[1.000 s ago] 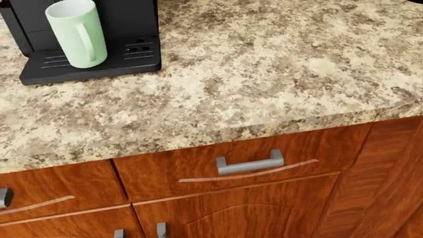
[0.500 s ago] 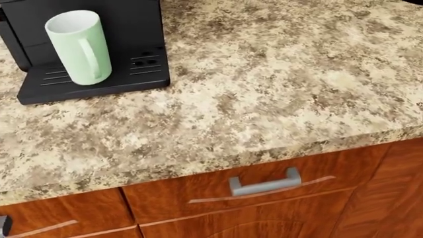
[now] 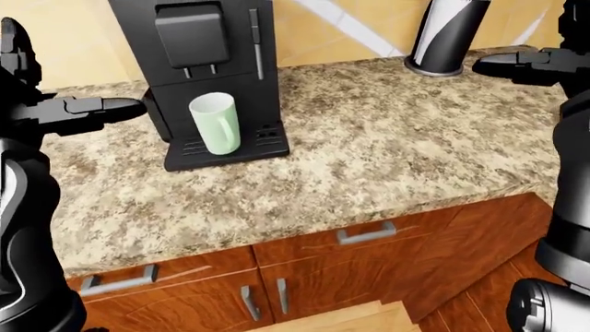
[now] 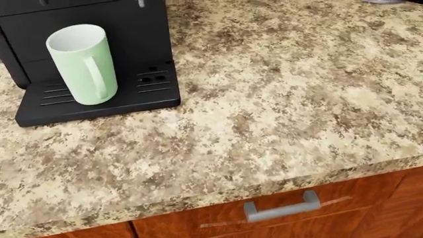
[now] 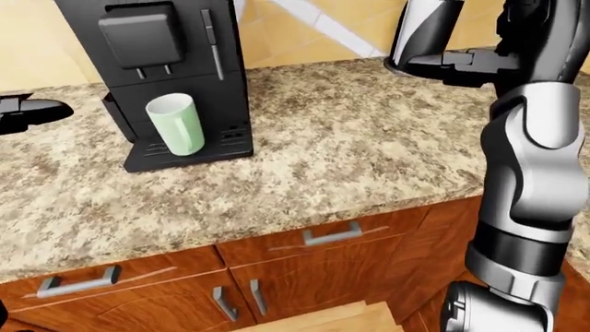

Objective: Pick the mug from under the coffee machine dispenser and place it on the counter.

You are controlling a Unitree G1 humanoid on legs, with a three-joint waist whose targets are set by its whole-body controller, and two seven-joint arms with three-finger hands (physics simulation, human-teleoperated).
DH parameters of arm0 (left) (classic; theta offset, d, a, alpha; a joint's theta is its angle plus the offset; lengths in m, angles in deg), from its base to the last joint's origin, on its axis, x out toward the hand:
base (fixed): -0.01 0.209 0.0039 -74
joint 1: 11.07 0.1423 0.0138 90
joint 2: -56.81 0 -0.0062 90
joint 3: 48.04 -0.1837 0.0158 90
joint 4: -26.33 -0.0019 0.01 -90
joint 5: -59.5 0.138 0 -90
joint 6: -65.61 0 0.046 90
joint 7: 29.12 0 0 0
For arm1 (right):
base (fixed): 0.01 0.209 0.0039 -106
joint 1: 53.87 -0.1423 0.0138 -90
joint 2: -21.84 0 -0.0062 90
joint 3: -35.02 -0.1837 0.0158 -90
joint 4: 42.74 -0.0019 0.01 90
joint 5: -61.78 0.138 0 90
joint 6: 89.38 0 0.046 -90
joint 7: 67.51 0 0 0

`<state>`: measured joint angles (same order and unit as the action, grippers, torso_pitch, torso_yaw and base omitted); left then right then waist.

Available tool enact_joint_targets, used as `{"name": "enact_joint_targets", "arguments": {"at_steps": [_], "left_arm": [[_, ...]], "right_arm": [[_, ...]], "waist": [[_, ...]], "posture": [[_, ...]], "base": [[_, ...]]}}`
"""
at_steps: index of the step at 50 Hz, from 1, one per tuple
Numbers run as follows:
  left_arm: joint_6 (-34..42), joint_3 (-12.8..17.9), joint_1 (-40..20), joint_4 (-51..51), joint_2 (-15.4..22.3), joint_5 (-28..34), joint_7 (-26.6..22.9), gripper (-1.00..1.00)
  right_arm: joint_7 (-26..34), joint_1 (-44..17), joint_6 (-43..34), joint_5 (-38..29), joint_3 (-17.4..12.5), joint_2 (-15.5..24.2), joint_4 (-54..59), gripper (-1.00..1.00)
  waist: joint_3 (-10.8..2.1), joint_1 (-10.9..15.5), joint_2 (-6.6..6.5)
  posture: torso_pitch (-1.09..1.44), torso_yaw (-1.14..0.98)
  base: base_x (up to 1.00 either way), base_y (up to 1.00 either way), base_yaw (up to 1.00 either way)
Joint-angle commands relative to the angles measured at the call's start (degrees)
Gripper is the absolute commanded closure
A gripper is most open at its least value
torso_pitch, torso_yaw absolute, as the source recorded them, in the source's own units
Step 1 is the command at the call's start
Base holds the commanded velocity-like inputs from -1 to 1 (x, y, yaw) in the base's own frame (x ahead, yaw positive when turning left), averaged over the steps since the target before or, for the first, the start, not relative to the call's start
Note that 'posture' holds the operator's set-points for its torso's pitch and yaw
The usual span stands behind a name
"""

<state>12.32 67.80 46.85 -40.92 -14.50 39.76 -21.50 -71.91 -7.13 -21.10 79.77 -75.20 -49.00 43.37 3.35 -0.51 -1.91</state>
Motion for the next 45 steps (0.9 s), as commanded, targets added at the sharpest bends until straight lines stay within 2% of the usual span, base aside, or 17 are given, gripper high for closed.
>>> {"name": "enact_joint_targets", "arguments": {"at_steps": [1, 3, 4, 5, 12, 14, 16, 17, 19, 22, 24, 26, 32, 35, 42, 43, 45], "left_arm": [[-1.67, 0.92, -1.12, 1.13, 1.00, 0.40, 0.26, -1.00], [-1.78, 0.97, -1.20, 0.88, 1.07, 0.40, 0.17, -1.00], [-1.83, 0.98, -1.21, 0.82, 1.10, 0.41, 0.15, -1.00], [-1.75, 0.96, -1.07, 1.09, 1.03, 0.41, 0.21, -1.00], [-1.49, 1.19, -0.92, 1.44, 1.09, 0.23, 0.29, -1.00], [-1.39, 1.19, -1.16, 1.29, 1.23, 0.18, 0.31, -1.00], [-1.48, 1.21, -1.22, 1.08, 1.33, 0.16, 0.26, -1.00], [-1.52, 1.19, -1.18, 1.08, 1.33, 0.16, 0.26, -1.00], [-1.50, 1.18, -1.04, 1.27, 1.22, 0.15, 0.35, -1.00], [-1.42, 1.22, -0.97, 1.43, 1.23, 0.12, 0.40, -1.00], [-1.44, 1.18, -0.96, 1.47, 1.19, 0.12, 0.43, -1.00], [-1.49, 1.12, -1.02, 1.33, 1.19, 0.15, 0.39, -1.00], [-1.48, 1.12, -1.11, 1.29, 1.23, 0.11, 0.45, -1.00], [-1.32, 1.10, -1.58, 0.95, 1.53, 0.04, 0.49, -1.00], [-1.60, 1.16, -1.34, 0.85, 1.52, 0.11, 0.42, -1.00], [-1.52, 1.16, -1.39, 0.86, 1.56, 0.10, 0.46, -1.00], [-1.54, 1.16, -1.21, 1.02, 1.46, 0.15, 0.51, -1.00]], "right_arm": [[0.22, -1.56, 1.54, 0.04, -0.23, 0.65, -1.53, -1.00], [0.24, -1.56, 1.52, 0.04, -0.24, 0.64, -1.56, -1.00], [0.26, -1.54, 1.57, 0.00, -0.24, 0.65, -1.56, -1.00], [0.25, -1.53, 1.64, -0.04, -0.24, 0.62, -1.48, -1.00], [0.28, -1.38, 1.58, -0.06, -0.24, 0.55, -1.70, -1.00], [0.38, -1.38, 1.60, -0.05, -0.24, 0.55, -1.66, -1.00], [0.35, -1.40, 1.61, -0.09, -0.28, 0.55, -1.62, -1.00], [0.34, -1.36, 1.70, -0.15, -0.26, 0.54, -1.59, -1.00], [0.13, -1.33, 1.80, -0.18, -0.30, 0.38, -1.52, -1.00], [-0.23, -1.91, 2.36, -0.46, -0.26, 0.47, -0.50, -1.00], [-0.55, -1.94, 1.57, 0.49, -0.52, 0.37, -0.67, -1.00], [-0.97, -1.88, 0.83, 1.21, -0.47, 0.19, -0.88, -1.00], [-1.75, -2.38, 0.31, 1.84, -0.01, 0.46, -0.43, -1.00], [-2.01, -2.24, 1.13, -2.09, 1.29, 0.39, -0.12, -1.00], [-0.78, -1.82, 3.44, -3.58, 0.81, 0.02, 0.19, -1.00], [-0.87, -1.70, 3.10, -3.62, 0.70, -0.21, -0.18, -1.00], [-0.26, -1.43, 3.27, -4.28, 1.00, -0.37, -1.00, -1.00]], "waist": [[-1.05, 0.05, -0.41], [-1.67, -0.15, -3.76], [-1.57, 0.38, -1.70], [-1.54, 0.00, -2.65], [-1.45, 0.79, 0.88], [-1.53, 1.07, 2.78], [-2.39, 1.22, 6.36], [-1.78, 0.64, 3.90], [-1.74, 0.68, 4.73], [-1.25, 0.33, 3.60], [-0.61, -0.07, 2.52], [-0.83, -0.53, 0.14], [-1.64, -0.26, 1.41], [-1.70, 0.10, 1.74], [-1.86, 0.47, 2.00], [-2.85, 1.14, 1.64], [-2.19, 2.07, 1.72]], "posture": [[0.00, 0.00], [0.00, 0.00], [0.00, 0.00], [0.00, 0.00], [0.00, 0.00], [0.00, 0.00], [0.00, 0.00], [0.00, 0.00], [0.00, 0.00], [0.00, 0.00], [0.00, 0.00], [0.00, 0.00], [0.00, 0.00], [0.00, 0.00], [0.00, 0.00], [0.00, 0.00], [0.00, 0.00]], "base": [[0.15, 0.02, 0.00], [0.15, 0.01, 0.00], [0.16, 0.02, 0.00], [0.14, 0.02, 0.00], [0.15, 0.01, 0.00], [0.15, 0.02, 0.00], [0.15, 0.02, 0.00], [0.14, 0.02, 0.00], [0.14, 0.01, 0.00], [0.02, 0.00, 0.00], [0.00, 0.00, 0.00], [0.00, 0.00, 0.00], [0.00, 0.00, 0.00], [0.00, 0.00, 0.00], [0.00, 0.00, 0.00], [0.00, 0.00, 0.40], [0.00, 0.00, 1.00]]}}
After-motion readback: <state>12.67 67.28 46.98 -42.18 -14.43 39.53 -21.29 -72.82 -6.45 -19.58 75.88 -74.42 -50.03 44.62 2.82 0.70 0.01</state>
